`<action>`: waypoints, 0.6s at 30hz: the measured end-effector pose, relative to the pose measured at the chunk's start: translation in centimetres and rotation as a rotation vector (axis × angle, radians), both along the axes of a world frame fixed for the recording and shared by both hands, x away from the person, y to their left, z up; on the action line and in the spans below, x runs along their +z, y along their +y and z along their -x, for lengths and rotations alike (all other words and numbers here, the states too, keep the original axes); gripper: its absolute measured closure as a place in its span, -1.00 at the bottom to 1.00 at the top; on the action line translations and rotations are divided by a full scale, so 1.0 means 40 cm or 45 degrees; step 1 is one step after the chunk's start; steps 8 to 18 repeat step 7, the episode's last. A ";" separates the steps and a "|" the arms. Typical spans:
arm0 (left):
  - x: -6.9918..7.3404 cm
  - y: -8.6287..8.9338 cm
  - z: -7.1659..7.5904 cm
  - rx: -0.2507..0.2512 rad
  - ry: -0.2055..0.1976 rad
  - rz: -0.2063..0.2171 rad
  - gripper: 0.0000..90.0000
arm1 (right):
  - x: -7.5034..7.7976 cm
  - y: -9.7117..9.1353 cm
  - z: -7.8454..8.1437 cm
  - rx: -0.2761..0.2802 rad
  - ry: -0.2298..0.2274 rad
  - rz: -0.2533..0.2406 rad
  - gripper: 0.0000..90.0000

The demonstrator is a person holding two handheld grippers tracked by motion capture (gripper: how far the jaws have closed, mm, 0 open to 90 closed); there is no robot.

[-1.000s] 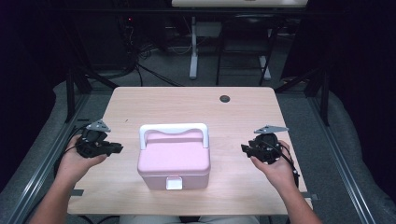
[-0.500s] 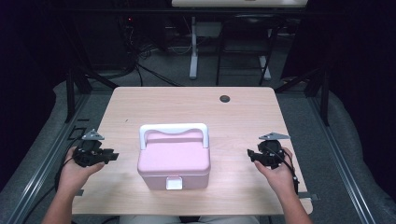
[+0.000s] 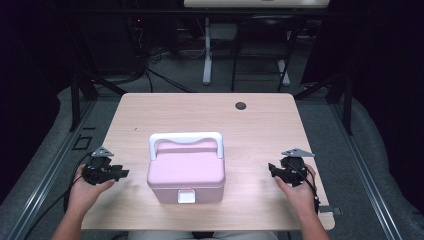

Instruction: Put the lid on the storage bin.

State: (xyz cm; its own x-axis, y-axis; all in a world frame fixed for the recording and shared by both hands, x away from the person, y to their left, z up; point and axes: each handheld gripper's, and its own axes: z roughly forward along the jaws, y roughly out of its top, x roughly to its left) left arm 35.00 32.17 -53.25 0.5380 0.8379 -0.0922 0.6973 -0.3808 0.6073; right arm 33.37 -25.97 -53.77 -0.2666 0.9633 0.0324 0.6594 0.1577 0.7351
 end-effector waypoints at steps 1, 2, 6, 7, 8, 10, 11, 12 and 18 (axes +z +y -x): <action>-0.003 0.000 0.000 0.002 -0.006 0.004 0.36 | -0.003 -0.001 0.000 -0.005 -0.009 0.007 0.08; -0.004 0.001 0.000 -0.002 -0.006 0.002 0.35 | -0.004 -0.001 -0.001 -0.003 -0.012 0.010 0.07; -0.007 0.004 0.001 -0.009 -0.031 0.004 0.34 | -0.014 -0.003 -0.002 -0.008 -0.017 0.014 0.01; -0.006 0.005 0.001 -0.010 -0.035 0.005 0.34 | -0.014 -0.003 -0.002 -0.007 -0.017 0.017 -0.02; -0.006 0.005 0.001 -0.010 -0.035 0.005 0.34 | -0.014 -0.003 -0.002 -0.007 -0.017 0.017 -0.02; -0.006 0.005 0.001 -0.010 -0.035 0.005 0.34 | -0.014 -0.003 -0.002 -0.007 -0.017 0.017 -0.02; -0.006 0.005 0.001 -0.010 -0.035 0.005 0.34 | -0.014 -0.003 -0.002 -0.007 -0.017 0.017 -0.02; -0.006 0.005 0.001 -0.010 -0.035 0.005 0.34 | -0.014 -0.003 -0.002 -0.007 -0.017 0.017 -0.02; -0.006 0.005 0.001 -0.010 -0.035 0.005 0.34 | -0.014 -0.003 -0.002 -0.007 -0.017 0.017 -0.02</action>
